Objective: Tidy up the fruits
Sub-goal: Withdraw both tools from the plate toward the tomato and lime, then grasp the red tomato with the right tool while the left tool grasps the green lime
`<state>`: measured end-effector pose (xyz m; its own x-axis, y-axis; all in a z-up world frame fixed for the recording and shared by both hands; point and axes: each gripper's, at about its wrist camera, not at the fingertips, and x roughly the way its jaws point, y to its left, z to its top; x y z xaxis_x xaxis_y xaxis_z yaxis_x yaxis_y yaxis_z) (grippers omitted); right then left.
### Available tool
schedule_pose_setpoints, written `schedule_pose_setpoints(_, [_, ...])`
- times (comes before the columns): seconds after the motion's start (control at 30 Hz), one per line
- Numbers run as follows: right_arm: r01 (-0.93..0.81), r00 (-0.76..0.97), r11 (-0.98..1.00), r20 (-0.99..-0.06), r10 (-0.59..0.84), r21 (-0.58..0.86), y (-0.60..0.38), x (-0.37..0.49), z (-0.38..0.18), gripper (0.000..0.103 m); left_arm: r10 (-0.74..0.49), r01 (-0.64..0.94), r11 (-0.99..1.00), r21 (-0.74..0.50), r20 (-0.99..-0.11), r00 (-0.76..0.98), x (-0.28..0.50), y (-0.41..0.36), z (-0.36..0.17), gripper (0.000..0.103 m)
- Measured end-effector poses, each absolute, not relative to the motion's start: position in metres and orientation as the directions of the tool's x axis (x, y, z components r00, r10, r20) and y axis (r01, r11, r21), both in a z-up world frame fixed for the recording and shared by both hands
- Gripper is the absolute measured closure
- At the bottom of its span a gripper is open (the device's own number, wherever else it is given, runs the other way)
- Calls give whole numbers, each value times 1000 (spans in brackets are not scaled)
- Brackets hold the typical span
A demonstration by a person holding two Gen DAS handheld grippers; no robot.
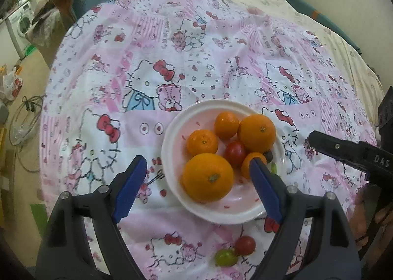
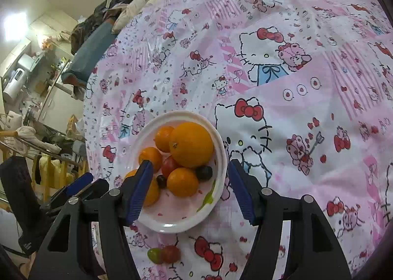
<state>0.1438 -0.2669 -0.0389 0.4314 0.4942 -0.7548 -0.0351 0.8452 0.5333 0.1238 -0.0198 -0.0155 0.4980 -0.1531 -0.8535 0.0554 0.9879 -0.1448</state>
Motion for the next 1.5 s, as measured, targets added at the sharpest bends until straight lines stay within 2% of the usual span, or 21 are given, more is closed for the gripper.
schedule_pose_setpoints(0.23, [-64, 454, 838, -732, 508, 541, -274, 114, -17, 37, -145, 68, 989, -129, -845, 515, 96, -10, 3, 20])
schedule_pose_setpoints(0.63, [-57, 430, 838, -744, 511, 543, -276, 67, -21, 35, -147, 58, 989, -136, -852, 502, 55, 3, 12, 20])
schedule_pose_setpoints(0.87, [-43, 389, 843, -768, 508, 536, -269, 69, -34, 35, -156, -56, 977, -206, -868, 472, 56, 24, 2, 20])
schedule_pose_setpoints(1.0, [-36, 333, 856, -802, 497, 516, -256, 74, -51, 35, -93, -77, 986, -145, -879, 468, 57, 25, 0, 20])
schedule_pose_setpoints(1.1, [-67, 294, 861, -815, 499, 503, -242, 75, -59, 35, -103, -80, 985, -155, -887, 450, 58, 25, -3, 20])
schedule_pose_setpoints(1.33, [-108, 133, 812, -801, 583, 573, -207, 74, -89, 55, -100, -63, 988, -142, -892, 441, 59, 22, -6, 20])
schedule_pose_setpoints(1.5, [-75, 58, 798, -796, 602, 598, -193, 73, -110, 60, -103, -51, 989, -139, -895, 434, 57, 20, -7, 20])
